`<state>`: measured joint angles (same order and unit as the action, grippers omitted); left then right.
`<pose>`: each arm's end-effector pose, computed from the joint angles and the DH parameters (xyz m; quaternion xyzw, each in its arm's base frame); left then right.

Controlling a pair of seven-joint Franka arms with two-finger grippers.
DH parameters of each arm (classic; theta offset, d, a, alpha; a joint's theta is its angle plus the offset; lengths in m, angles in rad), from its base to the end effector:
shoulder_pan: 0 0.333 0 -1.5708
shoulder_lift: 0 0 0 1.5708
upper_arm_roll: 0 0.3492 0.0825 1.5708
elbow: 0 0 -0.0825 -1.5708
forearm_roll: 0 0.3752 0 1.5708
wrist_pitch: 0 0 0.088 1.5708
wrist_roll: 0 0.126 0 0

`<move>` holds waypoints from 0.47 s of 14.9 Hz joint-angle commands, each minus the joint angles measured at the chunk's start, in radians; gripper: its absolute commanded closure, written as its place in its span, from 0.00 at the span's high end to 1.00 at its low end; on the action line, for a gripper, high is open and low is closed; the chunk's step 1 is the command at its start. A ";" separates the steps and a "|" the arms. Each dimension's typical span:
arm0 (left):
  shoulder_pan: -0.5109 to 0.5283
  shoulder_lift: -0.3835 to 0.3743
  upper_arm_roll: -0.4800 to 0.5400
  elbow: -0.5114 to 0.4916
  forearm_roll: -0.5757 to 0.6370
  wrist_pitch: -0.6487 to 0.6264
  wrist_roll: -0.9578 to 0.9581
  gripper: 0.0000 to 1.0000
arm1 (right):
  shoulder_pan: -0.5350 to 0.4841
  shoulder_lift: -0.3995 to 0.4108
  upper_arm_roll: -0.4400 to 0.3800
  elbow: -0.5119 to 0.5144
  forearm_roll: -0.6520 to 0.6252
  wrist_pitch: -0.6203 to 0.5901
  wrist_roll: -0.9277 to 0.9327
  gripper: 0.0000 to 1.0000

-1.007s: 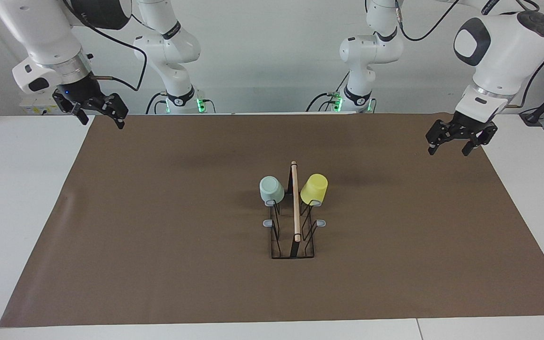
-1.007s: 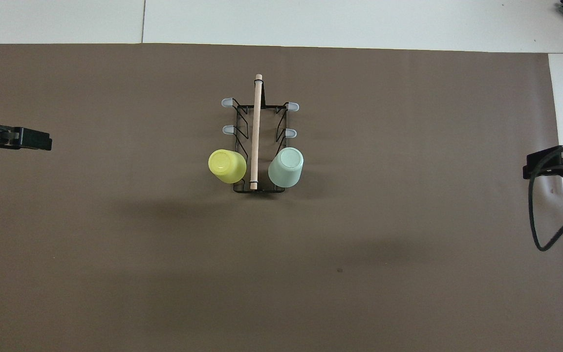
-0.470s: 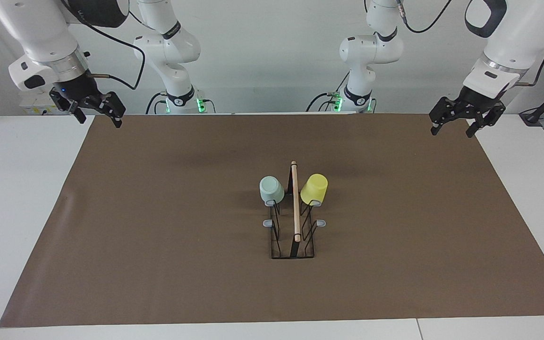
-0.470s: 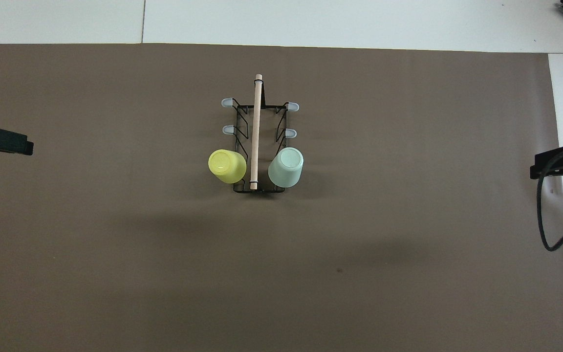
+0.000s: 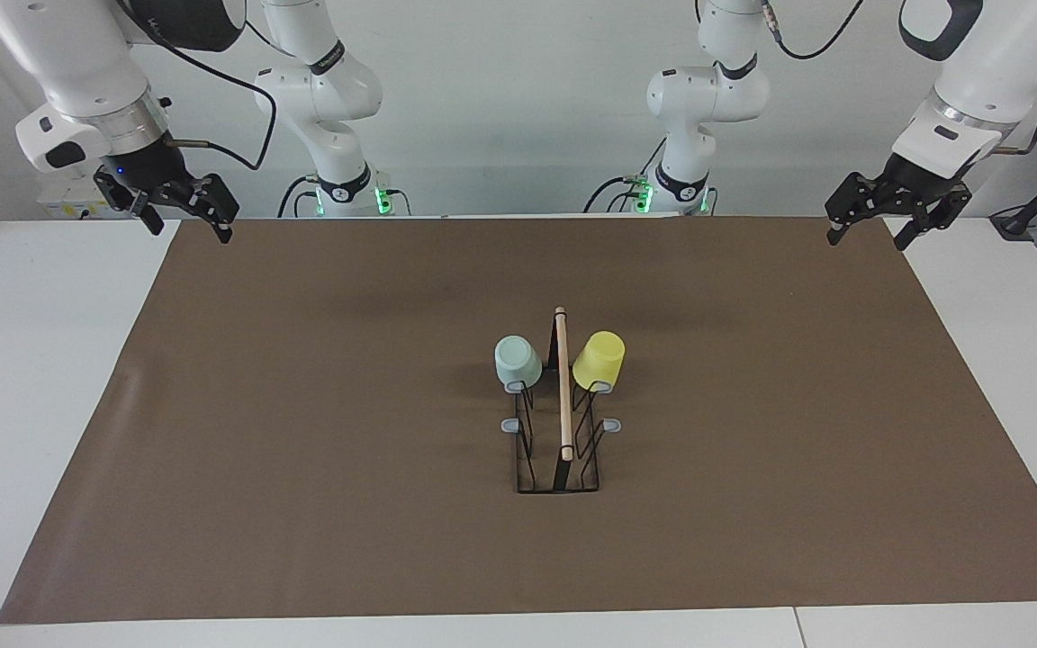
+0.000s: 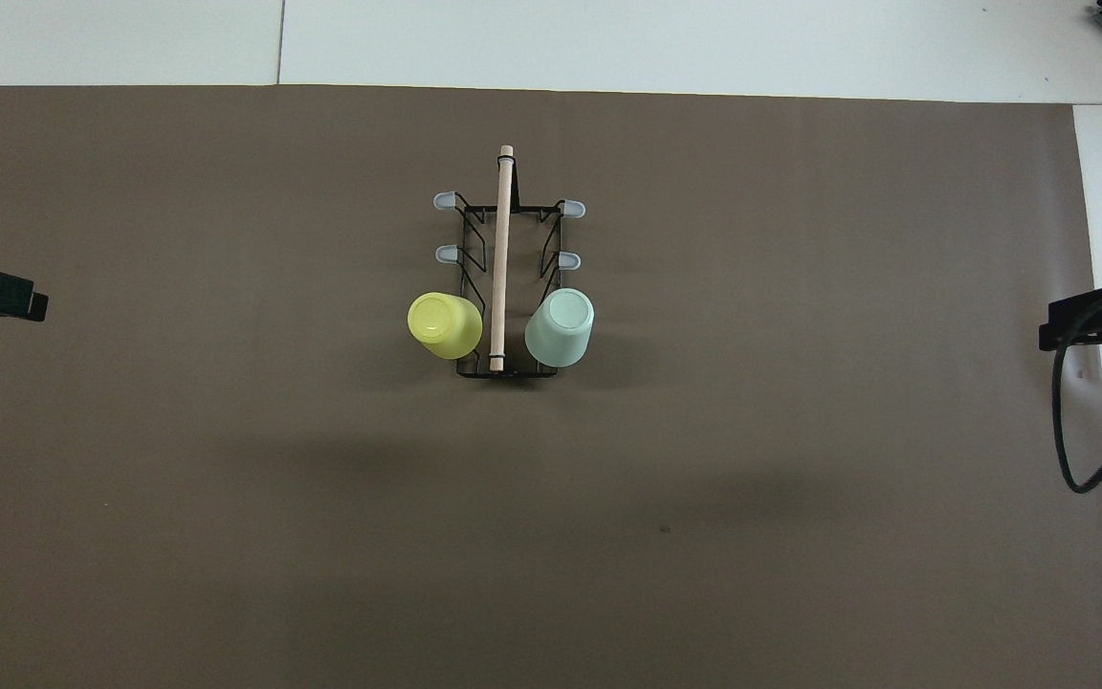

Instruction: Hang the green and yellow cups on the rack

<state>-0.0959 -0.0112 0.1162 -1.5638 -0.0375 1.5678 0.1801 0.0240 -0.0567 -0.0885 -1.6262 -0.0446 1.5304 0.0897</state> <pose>0.5421 0.0067 0.6478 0.9966 -0.0800 0.0095 0.0185 0.5192 -0.0408 0.6399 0.9966 -0.0773 -0.0194 0.0200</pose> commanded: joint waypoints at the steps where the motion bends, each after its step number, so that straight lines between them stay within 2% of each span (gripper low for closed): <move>1: -0.004 -0.009 0.000 -0.004 -0.009 -0.017 0.004 1.00 | 0.001 -0.023 -0.004 -0.026 0.020 0.016 -0.018 1.00; 4: -0.001 -0.010 0.005 0.004 -0.009 -0.060 0.005 1.00 | -0.001 -0.023 -0.004 -0.026 0.020 0.016 -0.018 1.00; 7: 0.015 -0.010 0.002 -0.002 -0.009 -0.045 0.004 1.00 | 0.001 -0.023 -0.004 -0.026 0.020 0.016 -0.018 1.00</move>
<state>-0.0908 -0.0113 0.1175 -1.5639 -0.0375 1.5380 0.1800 0.0240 -0.0567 -0.0885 -1.6262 -0.0446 1.5304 0.0897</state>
